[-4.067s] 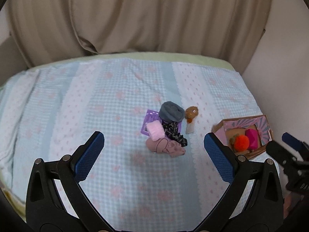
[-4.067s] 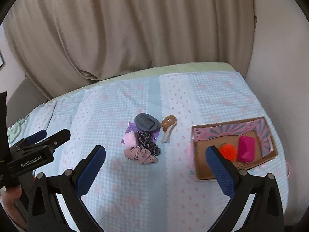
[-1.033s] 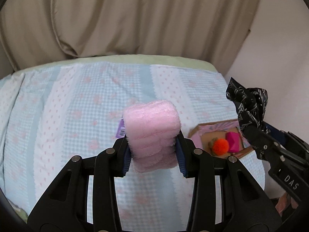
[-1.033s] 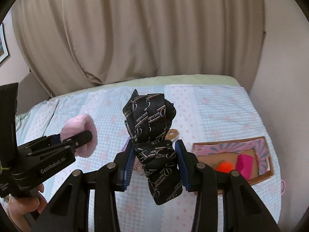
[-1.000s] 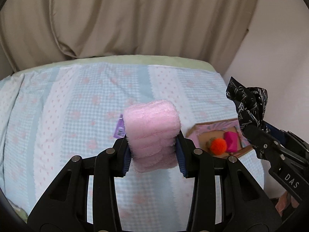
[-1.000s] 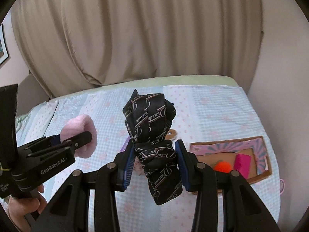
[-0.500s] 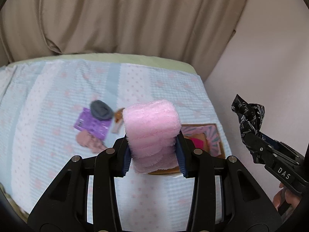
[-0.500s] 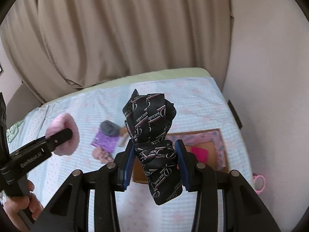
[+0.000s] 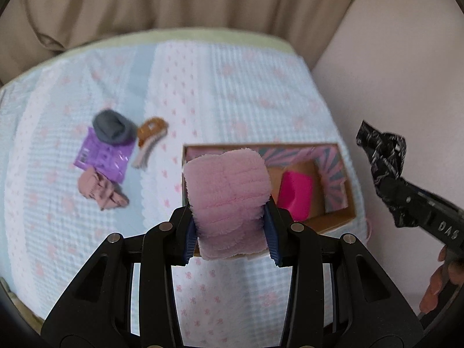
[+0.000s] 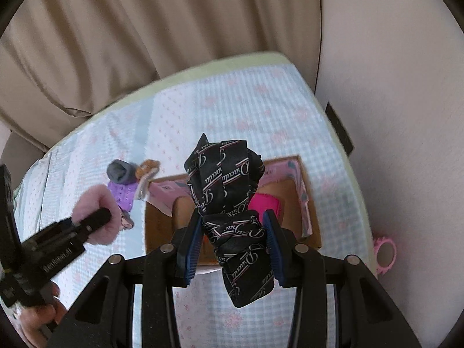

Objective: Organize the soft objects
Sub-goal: 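Lift the pink scrunchie and black cloth and carry both over the box, then open both tools to drop the scrunchie and black cloth into the box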

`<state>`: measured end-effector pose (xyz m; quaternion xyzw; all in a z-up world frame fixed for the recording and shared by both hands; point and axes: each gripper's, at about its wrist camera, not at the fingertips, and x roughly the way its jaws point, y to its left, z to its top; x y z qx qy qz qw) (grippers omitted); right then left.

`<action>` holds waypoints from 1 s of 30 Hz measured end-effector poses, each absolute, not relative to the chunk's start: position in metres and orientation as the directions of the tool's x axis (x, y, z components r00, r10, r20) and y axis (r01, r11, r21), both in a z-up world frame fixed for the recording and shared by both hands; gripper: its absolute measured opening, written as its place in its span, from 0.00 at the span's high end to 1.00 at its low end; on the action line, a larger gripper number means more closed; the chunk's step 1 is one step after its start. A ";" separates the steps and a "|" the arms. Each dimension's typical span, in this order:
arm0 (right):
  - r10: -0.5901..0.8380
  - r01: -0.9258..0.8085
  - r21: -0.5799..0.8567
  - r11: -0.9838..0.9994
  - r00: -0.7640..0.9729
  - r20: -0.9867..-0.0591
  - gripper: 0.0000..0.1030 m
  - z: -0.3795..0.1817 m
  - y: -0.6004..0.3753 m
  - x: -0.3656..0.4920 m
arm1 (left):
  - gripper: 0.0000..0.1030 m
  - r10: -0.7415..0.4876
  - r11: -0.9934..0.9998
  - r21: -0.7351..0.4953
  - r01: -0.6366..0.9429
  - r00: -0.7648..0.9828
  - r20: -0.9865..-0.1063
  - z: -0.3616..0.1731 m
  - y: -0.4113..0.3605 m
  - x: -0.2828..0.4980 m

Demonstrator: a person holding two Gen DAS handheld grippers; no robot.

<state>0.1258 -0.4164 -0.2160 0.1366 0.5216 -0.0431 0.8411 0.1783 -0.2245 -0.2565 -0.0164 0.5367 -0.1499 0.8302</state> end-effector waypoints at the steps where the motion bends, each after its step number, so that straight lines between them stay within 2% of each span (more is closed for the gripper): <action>1: 0.075 0.219 0.187 0.958 0.436 -0.897 0.63 -0.224 -0.417 0.130 | 0.65 -0.258 0.956 -0.184 0.227 0.356 -0.898 -0.269 -0.227 0.183; 10: 0.152 0.250 0.221 0.943 0.267 -0.952 0.63 -0.314 -0.423 0.178 | 0.65 -0.221 0.959 -0.175 0.223 0.200 -0.955 -0.357 -0.245 0.215; 14: 0.172 0.248 0.224 0.943 0.212 -0.962 0.63 -0.345 -0.422 0.197 | 0.65 -0.190 0.951 -0.148 0.271 0.135 -0.972 -0.392 -0.265 0.226; 22: 0.203 0.244 0.223 0.944 0.108 -0.973 0.62 -0.381 -0.422 0.224 | 0.65 -0.163 0.945 -0.140 0.296 0.056 -0.985 -0.422 -0.276 0.237; 24: 0.197 0.238 0.217 0.947 0.105 -0.975 0.60 -0.385 -0.423 0.228 | 0.55 -0.161 0.941 -0.134 0.311 0.063 -0.985 -0.420 -0.277 0.237; 25: 0.194 0.238 0.219 0.946 0.125 -0.973 0.45 -0.386 -0.425 0.229 | 0.27 -0.151 0.939 -0.120 0.323 0.073 -0.986 -0.418 -0.279 0.236; 26: 0.199 0.242 0.229 0.943 0.142 -0.970 0.13 -0.387 -0.427 0.230 | 0.00 -0.138 0.937 -0.104 0.334 0.081 -0.987 -0.417 -0.280 0.236; 27: 0.218 0.249 0.253 0.935 0.159 -0.963 0.00 -0.388 -0.430 0.230 | 0.00 -0.112 0.936 -0.071 0.346 0.099 -0.989 -0.414 -0.282 0.235; 30: 0.231 0.260 0.267 0.928 0.160 -0.960 0.00 -0.390 -0.437 0.230 | 0.00 -0.120 0.930 -0.065 0.363 0.129 -0.984 -0.410 -0.282 0.231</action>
